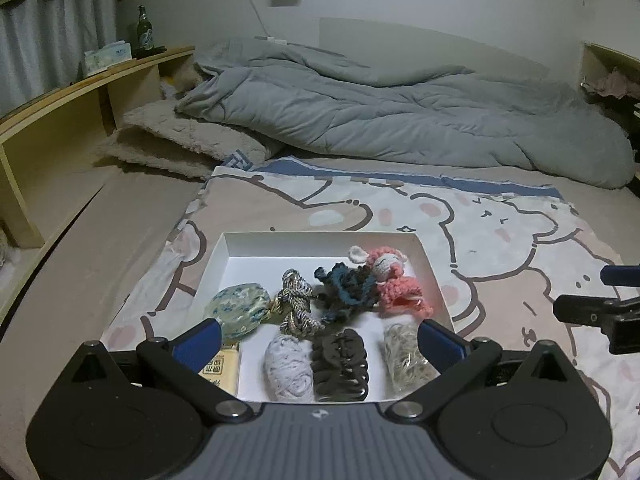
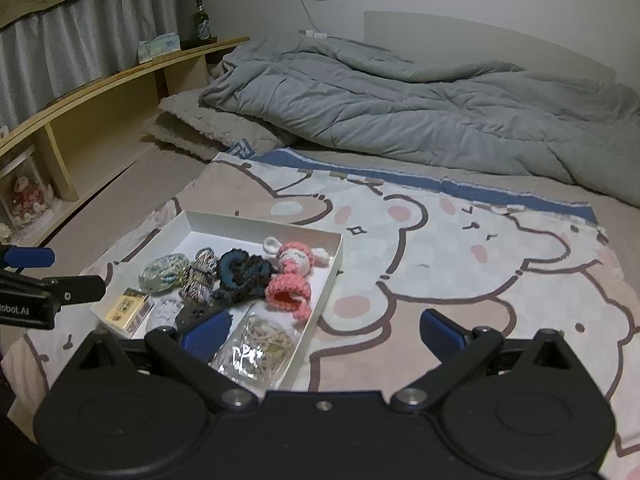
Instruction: Organize objects
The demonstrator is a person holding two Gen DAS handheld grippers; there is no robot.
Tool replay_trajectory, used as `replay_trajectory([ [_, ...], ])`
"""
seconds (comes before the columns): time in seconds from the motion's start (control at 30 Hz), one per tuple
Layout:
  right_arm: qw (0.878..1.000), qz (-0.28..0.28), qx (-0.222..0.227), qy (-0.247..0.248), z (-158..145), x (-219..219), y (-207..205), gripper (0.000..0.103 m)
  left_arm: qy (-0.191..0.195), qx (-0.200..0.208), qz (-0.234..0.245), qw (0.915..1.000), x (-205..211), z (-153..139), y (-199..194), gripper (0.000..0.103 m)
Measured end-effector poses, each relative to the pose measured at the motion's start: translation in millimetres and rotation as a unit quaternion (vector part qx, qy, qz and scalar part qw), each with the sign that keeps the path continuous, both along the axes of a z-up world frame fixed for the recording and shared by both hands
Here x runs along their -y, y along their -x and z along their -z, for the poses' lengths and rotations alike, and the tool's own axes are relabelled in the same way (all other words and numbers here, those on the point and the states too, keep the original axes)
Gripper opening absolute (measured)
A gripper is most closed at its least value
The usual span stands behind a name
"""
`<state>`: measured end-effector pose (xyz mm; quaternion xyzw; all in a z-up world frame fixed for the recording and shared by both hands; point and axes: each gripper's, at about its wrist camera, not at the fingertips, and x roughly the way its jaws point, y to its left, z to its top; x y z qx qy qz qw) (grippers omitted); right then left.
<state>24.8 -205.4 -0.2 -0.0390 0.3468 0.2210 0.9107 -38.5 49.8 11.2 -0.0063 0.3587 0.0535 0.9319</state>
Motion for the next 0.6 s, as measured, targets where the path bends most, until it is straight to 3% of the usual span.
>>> replay_trajectory([
  [0.6,0.999,0.012,-0.028,0.015,20,9,5,0.103,-0.020,-0.022,0.011,0.9995,7,19,2,0.103],
])
